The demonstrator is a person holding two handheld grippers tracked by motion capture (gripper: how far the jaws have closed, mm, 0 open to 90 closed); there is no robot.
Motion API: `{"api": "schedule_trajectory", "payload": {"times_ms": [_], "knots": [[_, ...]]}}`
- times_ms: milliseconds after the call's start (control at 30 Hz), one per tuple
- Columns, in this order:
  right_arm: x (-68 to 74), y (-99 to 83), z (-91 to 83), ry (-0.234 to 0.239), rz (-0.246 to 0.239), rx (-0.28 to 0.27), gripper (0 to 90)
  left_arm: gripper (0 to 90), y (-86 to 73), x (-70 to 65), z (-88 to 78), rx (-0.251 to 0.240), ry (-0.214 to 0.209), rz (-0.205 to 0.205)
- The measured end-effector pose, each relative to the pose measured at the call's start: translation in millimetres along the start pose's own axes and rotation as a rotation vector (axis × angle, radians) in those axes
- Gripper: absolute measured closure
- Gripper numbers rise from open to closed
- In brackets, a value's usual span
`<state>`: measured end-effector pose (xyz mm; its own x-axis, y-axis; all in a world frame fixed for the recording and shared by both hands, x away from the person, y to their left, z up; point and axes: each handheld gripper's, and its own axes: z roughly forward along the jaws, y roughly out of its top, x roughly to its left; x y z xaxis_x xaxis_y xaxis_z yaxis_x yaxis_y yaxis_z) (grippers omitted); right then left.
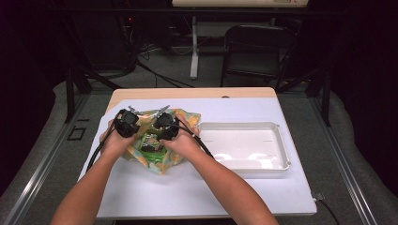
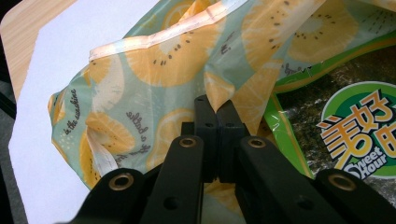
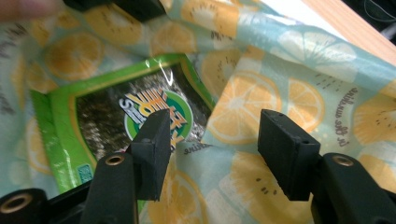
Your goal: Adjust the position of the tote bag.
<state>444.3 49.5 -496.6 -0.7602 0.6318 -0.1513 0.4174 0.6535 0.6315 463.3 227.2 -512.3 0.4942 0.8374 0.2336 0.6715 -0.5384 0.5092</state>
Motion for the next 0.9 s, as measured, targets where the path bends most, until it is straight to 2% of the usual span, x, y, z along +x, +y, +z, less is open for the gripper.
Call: {"api": "schedule_trajectory", "payload": {"times_ms": [67,267,500,600,733,900], "knots": [[0.3,-1.9,2.4,-0.019,0.001,0.019,44.8,90.0,0.0,-0.3,0.3,0.000,-0.001,-0.004],[-0.3,-6.7,7.8,-0.032,0.020,0.072,60.9,90.0,-0.1,-0.9,1.0,0.000,-0.005,0.001],[-3.2,-8.0,7.9,-0.063,-0.018,0.119,81.8,90.0,-0.9,0.6,1.5,0.002,-0.002,-0.001],[-5.7,-9.4,8.1,-0.087,-0.029,0.126,85.6,90.0,-1.2,0.7,1.6,0.006,-0.003,0.003],[-11.2,-11.8,7.5,-0.142,-0.047,0.151,87.5,90.0,-2.5,0.8,3.1,0.017,-0.002,0.005],[-17.0,-14.8,7.3,-0.176,-0.030,0.163,88.2,90.0,-3.1,1.3,4.0,0.024,0.002,0.004]]}}
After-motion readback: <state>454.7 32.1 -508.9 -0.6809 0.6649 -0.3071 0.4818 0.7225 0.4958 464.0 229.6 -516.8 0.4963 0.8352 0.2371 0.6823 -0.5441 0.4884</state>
